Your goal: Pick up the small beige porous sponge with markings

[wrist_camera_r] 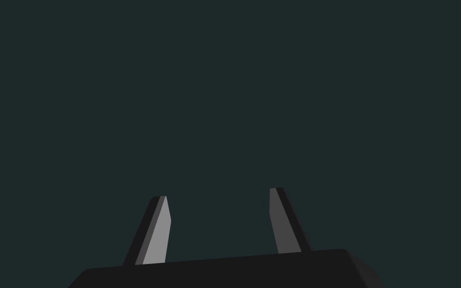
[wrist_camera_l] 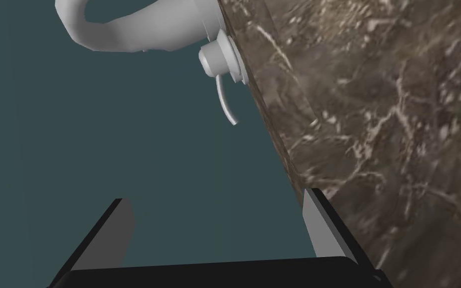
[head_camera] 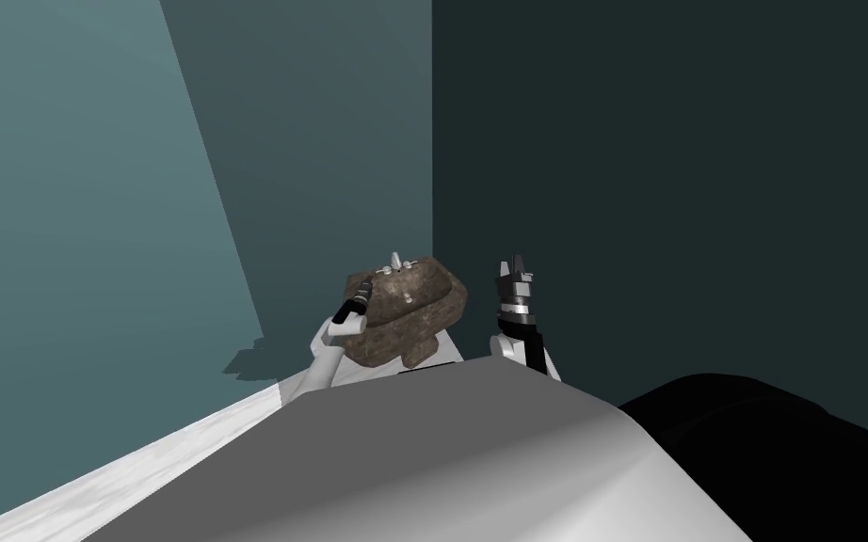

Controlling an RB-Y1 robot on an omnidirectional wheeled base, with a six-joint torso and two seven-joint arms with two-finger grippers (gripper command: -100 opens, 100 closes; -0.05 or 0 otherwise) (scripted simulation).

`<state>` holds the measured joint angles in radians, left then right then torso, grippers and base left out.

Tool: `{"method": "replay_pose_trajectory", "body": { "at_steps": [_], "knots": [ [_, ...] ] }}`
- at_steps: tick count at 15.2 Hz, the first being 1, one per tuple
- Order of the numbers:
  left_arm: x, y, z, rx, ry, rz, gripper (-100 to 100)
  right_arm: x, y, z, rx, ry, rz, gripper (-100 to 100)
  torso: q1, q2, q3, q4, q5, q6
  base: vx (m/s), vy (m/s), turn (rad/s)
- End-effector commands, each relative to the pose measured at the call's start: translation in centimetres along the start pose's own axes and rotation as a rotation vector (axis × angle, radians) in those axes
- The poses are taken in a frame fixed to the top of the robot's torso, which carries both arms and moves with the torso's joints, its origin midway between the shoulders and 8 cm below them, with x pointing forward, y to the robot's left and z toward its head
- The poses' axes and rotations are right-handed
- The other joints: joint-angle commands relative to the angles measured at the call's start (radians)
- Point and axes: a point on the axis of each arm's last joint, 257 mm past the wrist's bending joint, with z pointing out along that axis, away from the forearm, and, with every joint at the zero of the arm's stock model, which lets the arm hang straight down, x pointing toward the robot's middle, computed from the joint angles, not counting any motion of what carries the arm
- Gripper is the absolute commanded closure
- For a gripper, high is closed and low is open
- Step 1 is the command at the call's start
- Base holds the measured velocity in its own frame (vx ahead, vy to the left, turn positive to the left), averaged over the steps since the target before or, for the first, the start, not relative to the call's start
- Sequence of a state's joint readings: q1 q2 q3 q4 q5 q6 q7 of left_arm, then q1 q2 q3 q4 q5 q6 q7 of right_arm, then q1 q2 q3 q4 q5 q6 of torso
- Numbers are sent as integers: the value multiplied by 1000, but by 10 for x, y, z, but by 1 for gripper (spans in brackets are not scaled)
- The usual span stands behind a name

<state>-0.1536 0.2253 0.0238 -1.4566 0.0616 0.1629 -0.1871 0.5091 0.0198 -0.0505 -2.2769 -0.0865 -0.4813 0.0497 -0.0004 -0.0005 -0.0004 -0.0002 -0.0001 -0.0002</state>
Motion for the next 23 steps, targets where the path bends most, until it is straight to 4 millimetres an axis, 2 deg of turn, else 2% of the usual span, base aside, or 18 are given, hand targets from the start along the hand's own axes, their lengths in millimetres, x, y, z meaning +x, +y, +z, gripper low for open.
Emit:
{"method": "replay_pose_trajectory", "body": {
  "at_steps": [1, 3, 4, 5, 7, 8, 10, 11, 13, 14, 16, 17, 19, 20, 22, 23],
  "knots": [
    [4, 3, 12, -33, 11, 11, -100, 0, 0, 0, 0, 0, 0, 0, 0, 0, 0, 0, 0, 0, 2, -7, -10],
    [7, 16, 14, -60, 15, 11, -100, 0, 0, 0, 0, 0, 0, 0, 0, 0, 0, 0, 0, 0, 4, -8, -19],
    [7, 16, 14, -60, 15, 11, -100, 0, 0, 0, 0, 0, 0, 0, 0, 0, 0, 0, 0, 0, 0, 0, 0],
    [11, 17, 24, -91, 27, 22, -100, 0, 0, 0, 0, 0, 0, 0, 0, 0, 0, 0, 0, 0, 2, -7, -12],
    [13, 28, 25, -114, 31, 22, -100, 0, 0, 0, 0, 0, 0, 0, 0, 0, 0, 0, 0, 0, 3, -8, -18],
    [17, 25, 34, -138, 42, 32, -100, 0, 0, 0, 0, 0, 0, 0, 0, 0, 0, 0, 0, 0, 4, -9, -17],
    [19, 39, 35, -167, 47, 32, -100, 0, 0, 0, 0, 0, 0, 0, -1, 0, 0, 0, 0, 0, 5, -9, -17],
    [24, 36, 43, -192, 60, 43, -100, 0, 0, 0, 0, 0, 0, 0, 0, 0, 0, 0, 0, 0, 5, -11, -18],
    [26, 49, 43, -219, 65, 43, -100, 0, 0, 0, 0, 0, 0, 0, -1, 0, 0, 0, 0, 0, 4, -9, -15],
    [31, 45, 51, -244, 79, 53, -100, 0, 0, 0, 0, 0, 0, 0, 0, 0, 0, 0, 0, 0, 3, -9, -17],
    [33, 58, 49, -270, 84, 53, -100, 0, 0, 0, 0, 0, 0, 0, -1, 0, 0, 0, 0, 0, 4, -8, -14],
    [39, 55, 56, -296, 99, 63, -100, 0, 0, 0, 0, 0, 0, 0, 0, 0, 0, 0, 0, 0, 3, -10, -15],
    [41, 66, 55, -321, 104, 63, -100, 0, 0, 0, 0, 0, 0, 0, -1, 0, 0, 0, 0, 0, 4, -9, -17],
    [48, 62, 62, -345, 120, 73, -100, 0, 0, 0, 0, 0, 0, 0, -1, 0, 0, 0, 0, 0, 3, -9, -13],
    [50, 74, 59, -369, 125, 74, -100, 0, 0, 0, 0, 0, 0, 0, -1, 0, 0, 0, 0, 0, 4, -9, -15],
    [57, 68, 65, -393, 142, 84, -100, 0, 0, 0, 0, 0, 0, 0, -1, 0, 0, 0, 0, 0, 4, -8, -12]
  ]
}}
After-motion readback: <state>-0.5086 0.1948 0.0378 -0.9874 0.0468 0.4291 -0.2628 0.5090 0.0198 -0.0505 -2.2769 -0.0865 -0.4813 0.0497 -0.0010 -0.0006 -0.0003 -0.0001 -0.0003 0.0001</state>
